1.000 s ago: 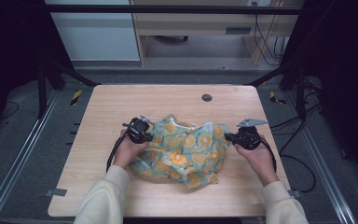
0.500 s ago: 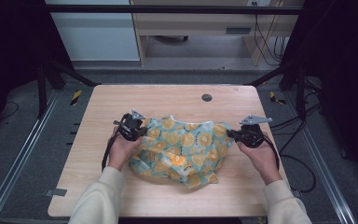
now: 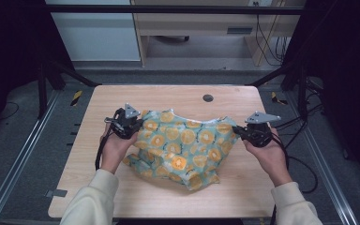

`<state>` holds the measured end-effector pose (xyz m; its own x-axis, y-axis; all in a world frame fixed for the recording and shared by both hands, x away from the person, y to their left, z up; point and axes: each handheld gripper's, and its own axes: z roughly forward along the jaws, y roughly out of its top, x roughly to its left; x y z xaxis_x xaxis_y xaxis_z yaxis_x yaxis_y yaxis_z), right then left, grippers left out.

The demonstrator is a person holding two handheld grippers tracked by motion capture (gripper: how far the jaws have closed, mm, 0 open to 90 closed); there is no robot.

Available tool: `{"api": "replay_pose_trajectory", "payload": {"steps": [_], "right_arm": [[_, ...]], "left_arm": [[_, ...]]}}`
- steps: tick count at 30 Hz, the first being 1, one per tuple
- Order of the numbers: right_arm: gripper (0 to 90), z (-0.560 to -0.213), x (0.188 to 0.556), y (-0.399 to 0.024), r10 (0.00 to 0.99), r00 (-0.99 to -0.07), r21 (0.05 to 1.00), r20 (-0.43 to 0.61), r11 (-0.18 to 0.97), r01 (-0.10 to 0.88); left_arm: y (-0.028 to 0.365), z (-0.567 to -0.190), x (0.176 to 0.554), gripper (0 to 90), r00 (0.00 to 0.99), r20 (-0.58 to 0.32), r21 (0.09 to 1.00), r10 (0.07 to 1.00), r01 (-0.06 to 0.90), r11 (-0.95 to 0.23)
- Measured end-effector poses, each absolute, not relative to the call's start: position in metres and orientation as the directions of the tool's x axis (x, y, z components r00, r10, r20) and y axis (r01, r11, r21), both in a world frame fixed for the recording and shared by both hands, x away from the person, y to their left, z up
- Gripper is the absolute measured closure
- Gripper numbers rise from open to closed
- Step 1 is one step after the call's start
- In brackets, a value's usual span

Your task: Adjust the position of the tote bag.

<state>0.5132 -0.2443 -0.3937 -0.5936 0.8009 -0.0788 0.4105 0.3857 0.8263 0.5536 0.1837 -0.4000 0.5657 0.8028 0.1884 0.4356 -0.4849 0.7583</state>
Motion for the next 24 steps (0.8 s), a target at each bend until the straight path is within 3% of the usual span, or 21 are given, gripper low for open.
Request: {"api": "replay_pose_trajectory", "payload": {"steps": [7, 14, 24], "right_arm": [[90.0, -0.382, 0.501, -0.246, 0.792, -0.600, 0.843, -0.109, 0.394, 0.367], [90.0, -0.372, 0.465, -0.244, 0.763, -0.627, 0.869, -0.156, 0.408, 0.280], [90.0, -0.374, 0.434, -0.236, 0.732, -0.657, 0.880, -0.178, 0.418, 0.227]], "left_arm": [[0.186, -0.388, 0.541, 90.0, 0.559, 0.214, 0.788, 0.801, 0.386, -0.480], [0.195, -0.382, 0.509, 90.0, 0.552, 0.251, 0.827, 0.795, 0.305, -0.473], [0.210, -0.389, 0.479, 90.0, 0.551, 0.254, 0.847, 0.795, 0.270, -0.458]]}}
